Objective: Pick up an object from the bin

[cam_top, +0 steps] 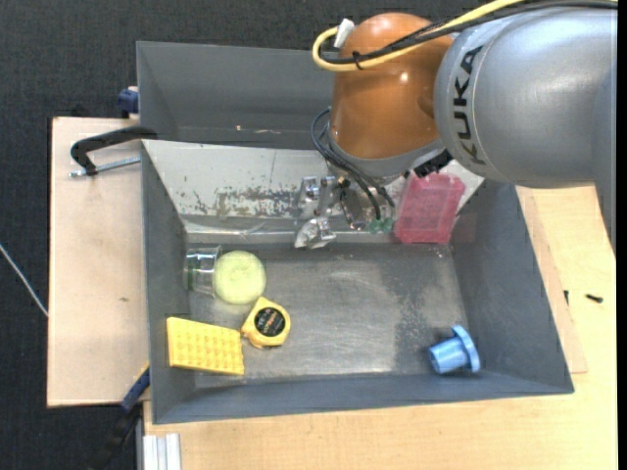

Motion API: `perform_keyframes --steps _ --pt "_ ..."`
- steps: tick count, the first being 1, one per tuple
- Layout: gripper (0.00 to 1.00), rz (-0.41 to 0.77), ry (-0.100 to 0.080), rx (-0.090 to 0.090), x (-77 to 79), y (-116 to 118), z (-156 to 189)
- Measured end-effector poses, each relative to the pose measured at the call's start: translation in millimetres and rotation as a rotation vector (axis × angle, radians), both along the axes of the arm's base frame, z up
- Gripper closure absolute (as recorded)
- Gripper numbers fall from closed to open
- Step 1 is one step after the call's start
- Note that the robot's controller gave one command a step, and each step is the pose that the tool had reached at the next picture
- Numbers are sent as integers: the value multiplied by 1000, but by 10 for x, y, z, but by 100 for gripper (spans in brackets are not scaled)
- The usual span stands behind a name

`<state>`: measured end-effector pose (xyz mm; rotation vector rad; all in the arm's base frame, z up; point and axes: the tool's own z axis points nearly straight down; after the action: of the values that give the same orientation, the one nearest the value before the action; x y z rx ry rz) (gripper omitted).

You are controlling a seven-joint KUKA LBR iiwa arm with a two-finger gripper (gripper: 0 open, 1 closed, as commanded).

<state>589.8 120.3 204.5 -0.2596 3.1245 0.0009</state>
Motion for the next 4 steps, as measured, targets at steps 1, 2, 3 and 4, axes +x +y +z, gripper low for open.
perform_keyframes --steps 1,2,3,4 --pt "100 320 -2 0 69 67 -81" --pt "100 250 -1 0 63 371 -159" --pt "0 388 3 -1 -48 782 -466" --pt "0 403 4 0 -66 829 -515"
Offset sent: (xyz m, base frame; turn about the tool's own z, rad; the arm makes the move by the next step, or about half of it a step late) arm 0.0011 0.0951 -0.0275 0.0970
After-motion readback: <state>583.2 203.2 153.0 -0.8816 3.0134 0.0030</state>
